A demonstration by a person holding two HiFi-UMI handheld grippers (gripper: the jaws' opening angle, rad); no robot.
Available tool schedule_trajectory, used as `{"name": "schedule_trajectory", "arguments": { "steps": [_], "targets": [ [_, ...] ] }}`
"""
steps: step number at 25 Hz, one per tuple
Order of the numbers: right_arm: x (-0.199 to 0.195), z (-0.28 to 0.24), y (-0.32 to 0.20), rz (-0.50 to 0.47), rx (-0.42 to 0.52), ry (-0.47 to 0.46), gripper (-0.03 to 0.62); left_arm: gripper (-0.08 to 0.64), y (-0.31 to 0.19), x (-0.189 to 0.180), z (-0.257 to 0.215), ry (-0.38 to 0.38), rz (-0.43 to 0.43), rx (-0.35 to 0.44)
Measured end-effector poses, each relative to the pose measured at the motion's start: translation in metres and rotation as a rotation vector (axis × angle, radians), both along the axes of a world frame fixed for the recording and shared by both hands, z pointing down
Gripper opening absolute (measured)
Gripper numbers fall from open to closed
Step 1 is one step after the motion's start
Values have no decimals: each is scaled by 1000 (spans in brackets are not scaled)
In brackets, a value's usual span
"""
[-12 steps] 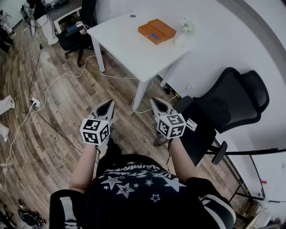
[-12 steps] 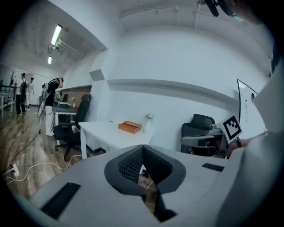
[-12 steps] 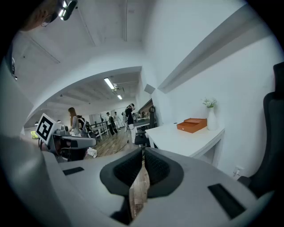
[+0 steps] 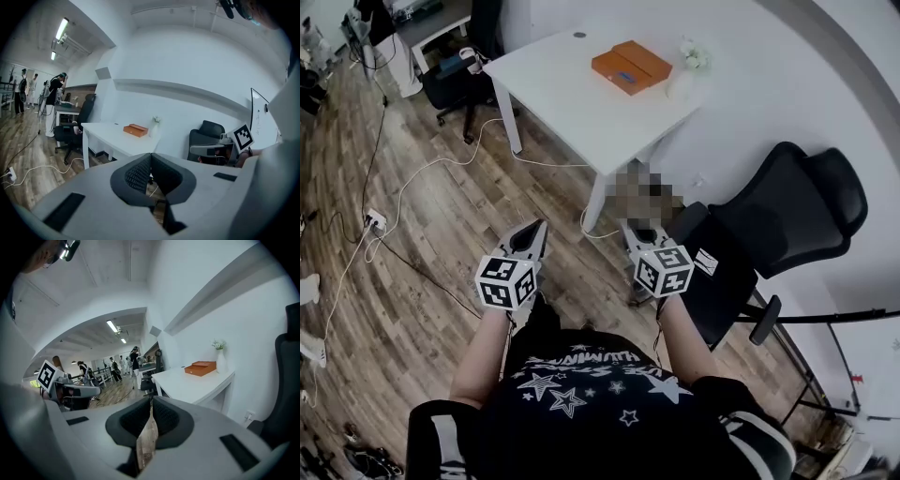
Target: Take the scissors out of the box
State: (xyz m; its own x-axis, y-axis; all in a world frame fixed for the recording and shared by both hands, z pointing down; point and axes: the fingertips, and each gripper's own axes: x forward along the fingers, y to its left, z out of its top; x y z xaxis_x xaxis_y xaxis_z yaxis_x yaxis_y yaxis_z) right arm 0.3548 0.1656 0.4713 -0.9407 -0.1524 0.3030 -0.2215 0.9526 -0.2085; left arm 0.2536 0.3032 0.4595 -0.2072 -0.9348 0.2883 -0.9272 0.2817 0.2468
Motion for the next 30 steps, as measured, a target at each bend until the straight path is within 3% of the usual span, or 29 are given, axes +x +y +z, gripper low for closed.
{"name": "schedule_trajectory", "arguments": {
  "steps": [7,16,25,30],
  "targets": [
    [-51,-26,-15,65,-13,-81,52,17,-14,-71,-19,-33,41,38],
    [-145,-31,-29,186,-20,-86,52,17,-7,-183,-24,-6,78,49],
    [-213,-14,-30,198,-34,-25,52,17,-10,-249,-11,40,96,48],
    [-253,-2,-59,186,-43,-21,52,17,-22,-290,5,62,49,30]
  ]
}}
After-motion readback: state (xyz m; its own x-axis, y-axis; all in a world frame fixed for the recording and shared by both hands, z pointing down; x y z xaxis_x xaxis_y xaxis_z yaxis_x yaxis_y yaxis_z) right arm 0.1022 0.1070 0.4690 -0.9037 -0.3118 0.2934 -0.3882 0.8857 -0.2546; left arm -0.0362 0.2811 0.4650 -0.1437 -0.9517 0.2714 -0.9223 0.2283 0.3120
